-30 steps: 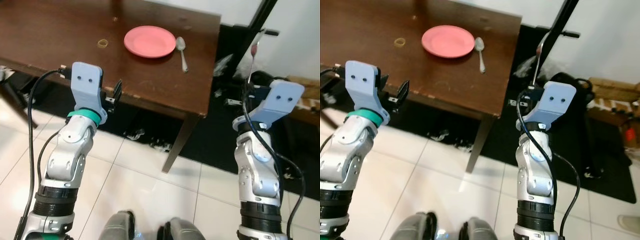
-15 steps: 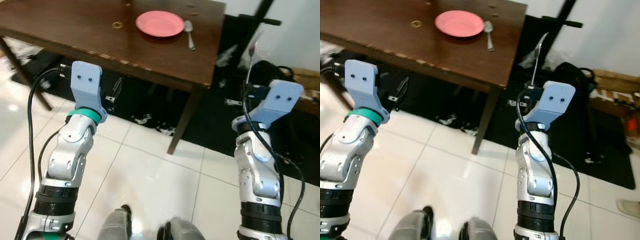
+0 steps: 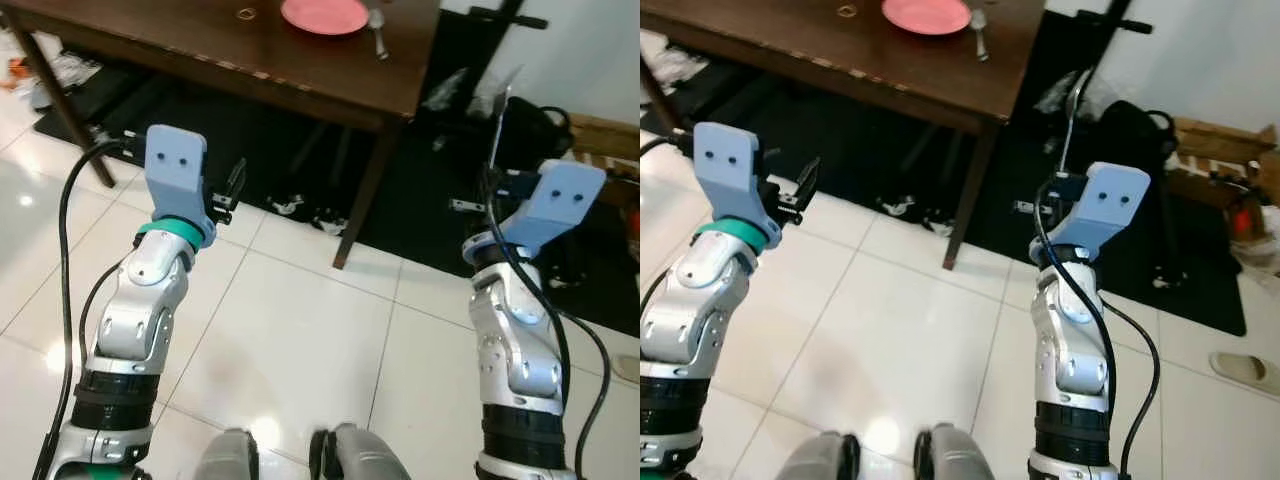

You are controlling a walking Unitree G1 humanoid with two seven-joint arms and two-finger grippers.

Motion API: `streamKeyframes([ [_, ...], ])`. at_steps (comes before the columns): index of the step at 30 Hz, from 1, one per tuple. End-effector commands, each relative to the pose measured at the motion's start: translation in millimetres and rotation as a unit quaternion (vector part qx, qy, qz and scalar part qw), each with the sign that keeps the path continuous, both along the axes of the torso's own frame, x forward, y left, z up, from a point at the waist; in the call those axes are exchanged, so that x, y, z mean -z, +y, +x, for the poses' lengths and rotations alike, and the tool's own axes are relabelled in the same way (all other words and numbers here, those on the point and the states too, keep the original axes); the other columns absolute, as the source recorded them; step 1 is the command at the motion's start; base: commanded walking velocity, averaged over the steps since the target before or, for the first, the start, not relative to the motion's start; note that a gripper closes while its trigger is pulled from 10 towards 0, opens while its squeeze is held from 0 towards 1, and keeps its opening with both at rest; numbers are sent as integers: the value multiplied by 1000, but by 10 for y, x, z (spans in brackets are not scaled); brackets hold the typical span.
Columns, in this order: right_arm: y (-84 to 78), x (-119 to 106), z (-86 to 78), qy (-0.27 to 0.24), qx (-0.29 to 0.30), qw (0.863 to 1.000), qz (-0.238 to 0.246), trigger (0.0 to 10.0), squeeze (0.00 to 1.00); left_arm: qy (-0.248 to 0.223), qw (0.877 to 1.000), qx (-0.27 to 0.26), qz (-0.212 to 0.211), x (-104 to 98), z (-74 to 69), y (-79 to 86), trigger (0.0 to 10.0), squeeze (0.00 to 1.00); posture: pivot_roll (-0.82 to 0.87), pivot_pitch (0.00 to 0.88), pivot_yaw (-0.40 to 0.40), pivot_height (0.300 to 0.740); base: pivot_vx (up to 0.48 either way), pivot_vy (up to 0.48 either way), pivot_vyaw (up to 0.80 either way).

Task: Setting the table

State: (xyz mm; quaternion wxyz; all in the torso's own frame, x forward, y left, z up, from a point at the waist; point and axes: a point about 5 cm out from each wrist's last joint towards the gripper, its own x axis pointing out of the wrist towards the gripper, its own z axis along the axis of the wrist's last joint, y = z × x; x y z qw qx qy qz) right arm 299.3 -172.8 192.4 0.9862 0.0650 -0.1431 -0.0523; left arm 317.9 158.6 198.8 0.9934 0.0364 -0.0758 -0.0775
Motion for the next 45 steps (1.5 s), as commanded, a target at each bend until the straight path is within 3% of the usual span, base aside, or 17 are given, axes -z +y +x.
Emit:
streamKeyframes([
  [1, -64, 17, -28, 6, 2, 1000, 0, 10000, 0, 13, 1000, 6, -7, 45, 2, -47, 10000, 0, 26, 44, -11, 740, 0, 0, 0],
  [45, -8, 33, -58, 11, -21, 1000, -8, 10000, 0, 17, 999, -42, 2, 57, 54, -7, 10000, 0, 25, 47, -9, 740, 0, 0, 783],
])
